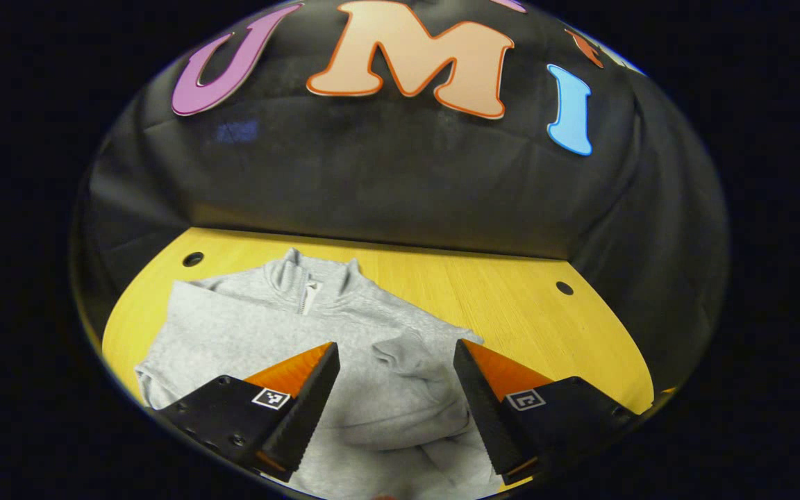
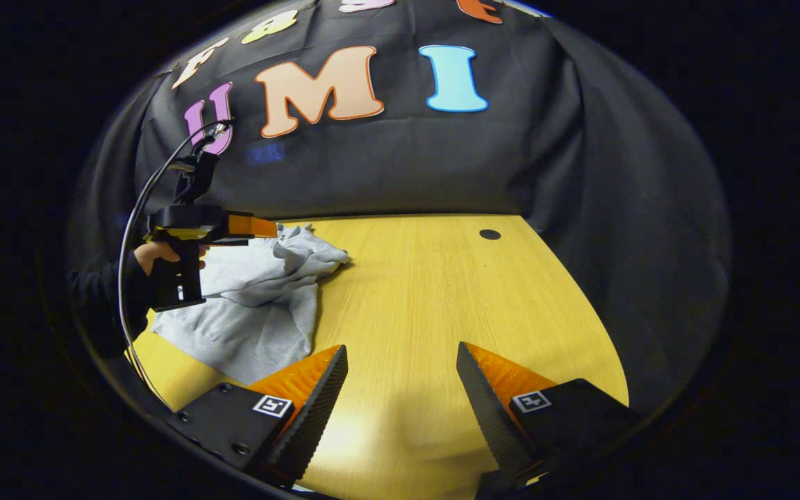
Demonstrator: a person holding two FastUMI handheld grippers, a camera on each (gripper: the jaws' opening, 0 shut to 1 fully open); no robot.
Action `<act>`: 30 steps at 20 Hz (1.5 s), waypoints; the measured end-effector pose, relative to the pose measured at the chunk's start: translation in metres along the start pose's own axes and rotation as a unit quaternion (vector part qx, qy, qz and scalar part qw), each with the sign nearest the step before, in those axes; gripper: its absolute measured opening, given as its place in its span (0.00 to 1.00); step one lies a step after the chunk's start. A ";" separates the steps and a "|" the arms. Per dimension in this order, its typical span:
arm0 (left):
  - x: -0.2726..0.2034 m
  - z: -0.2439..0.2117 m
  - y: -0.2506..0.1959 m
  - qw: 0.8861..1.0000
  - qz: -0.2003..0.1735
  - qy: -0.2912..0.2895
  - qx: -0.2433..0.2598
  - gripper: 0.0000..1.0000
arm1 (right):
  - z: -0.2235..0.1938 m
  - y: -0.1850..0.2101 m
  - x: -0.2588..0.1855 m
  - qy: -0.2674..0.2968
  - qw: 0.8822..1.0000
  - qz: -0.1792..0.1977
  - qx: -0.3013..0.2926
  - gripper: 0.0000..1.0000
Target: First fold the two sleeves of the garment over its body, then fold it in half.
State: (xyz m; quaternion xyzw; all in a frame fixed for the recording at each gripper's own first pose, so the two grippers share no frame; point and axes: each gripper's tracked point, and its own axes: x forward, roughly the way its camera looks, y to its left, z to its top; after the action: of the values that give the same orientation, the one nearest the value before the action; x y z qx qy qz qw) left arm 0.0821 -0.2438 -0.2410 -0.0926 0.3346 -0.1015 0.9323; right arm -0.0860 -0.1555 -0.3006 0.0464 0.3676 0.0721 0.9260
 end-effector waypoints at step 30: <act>-0.154 -0.158 0.281 0.983 0.133 0.121 0.028 0.95 | -0.071 0.158 0.061 0.098 0.994 0.016 -0.054 0.96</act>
State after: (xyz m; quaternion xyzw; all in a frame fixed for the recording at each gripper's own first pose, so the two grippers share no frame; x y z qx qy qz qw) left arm -0.0999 0.0485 -0.3351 -0.0088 0.4517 0.0033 0.8921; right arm -0.1062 0.0132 -0.3712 -0.0054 0.4516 0.1112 0.8853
